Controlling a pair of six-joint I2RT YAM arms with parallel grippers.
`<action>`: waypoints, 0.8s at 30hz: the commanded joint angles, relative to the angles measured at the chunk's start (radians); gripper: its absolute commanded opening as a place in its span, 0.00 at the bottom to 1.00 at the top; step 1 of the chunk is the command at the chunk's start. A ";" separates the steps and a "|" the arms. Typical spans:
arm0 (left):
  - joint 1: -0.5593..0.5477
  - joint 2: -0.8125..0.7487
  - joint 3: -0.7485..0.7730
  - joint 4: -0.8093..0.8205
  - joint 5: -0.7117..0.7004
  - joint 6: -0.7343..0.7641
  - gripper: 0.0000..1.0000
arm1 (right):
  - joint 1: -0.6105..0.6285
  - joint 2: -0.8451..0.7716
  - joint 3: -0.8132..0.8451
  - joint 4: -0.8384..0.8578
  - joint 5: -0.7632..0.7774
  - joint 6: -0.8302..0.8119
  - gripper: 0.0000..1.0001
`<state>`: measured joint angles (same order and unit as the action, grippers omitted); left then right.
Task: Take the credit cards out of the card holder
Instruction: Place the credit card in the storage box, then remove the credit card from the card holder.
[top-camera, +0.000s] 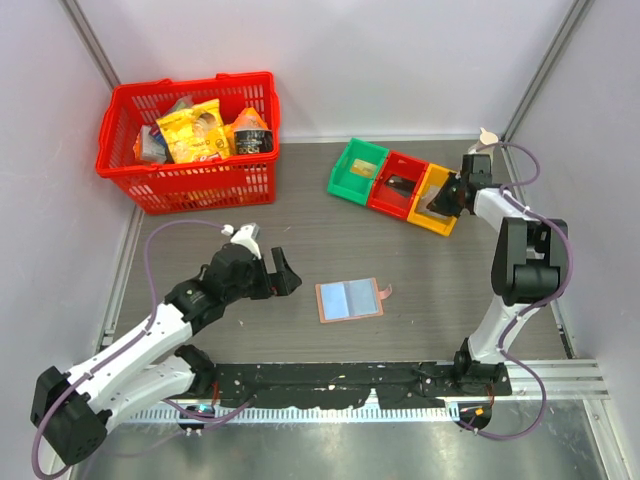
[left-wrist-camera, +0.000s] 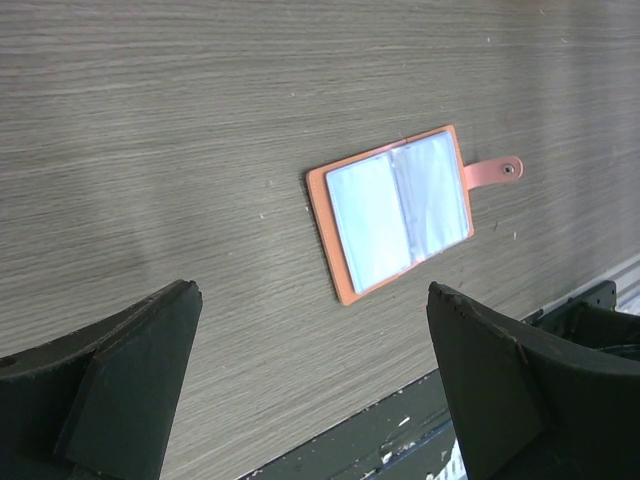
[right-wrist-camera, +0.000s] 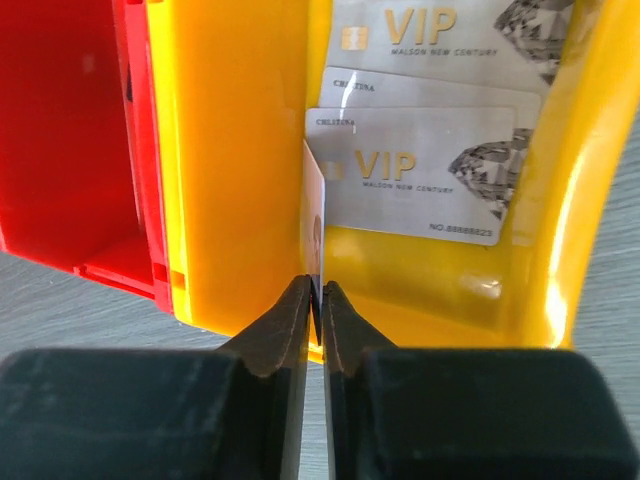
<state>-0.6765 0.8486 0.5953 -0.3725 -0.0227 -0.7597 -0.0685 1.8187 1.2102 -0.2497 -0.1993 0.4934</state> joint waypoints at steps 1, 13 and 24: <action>-0.001 0.029 -0.002 0.083 0.076 -0.026 1.00 | -0.019 -0.030 0.089 -0.087 0.041 -0.039 0.27; -0.005 0.184 0.064 0.141 0.116 -0.072 1.00 | 0.114 -0.378 -0.012 -0.223 0.225 -0.090 0.64; -0.103 0.417 0.152 0.219 0.052 -0.150 0.89 | 0.611 -0.705 -0.360 -0.145 0.221 0.056 0.65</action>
<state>-0.7467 1.2129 0.6941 -0.2348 0.0639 -0.8688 0.4435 1.1805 0.9543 -0.4324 0.0109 0.4553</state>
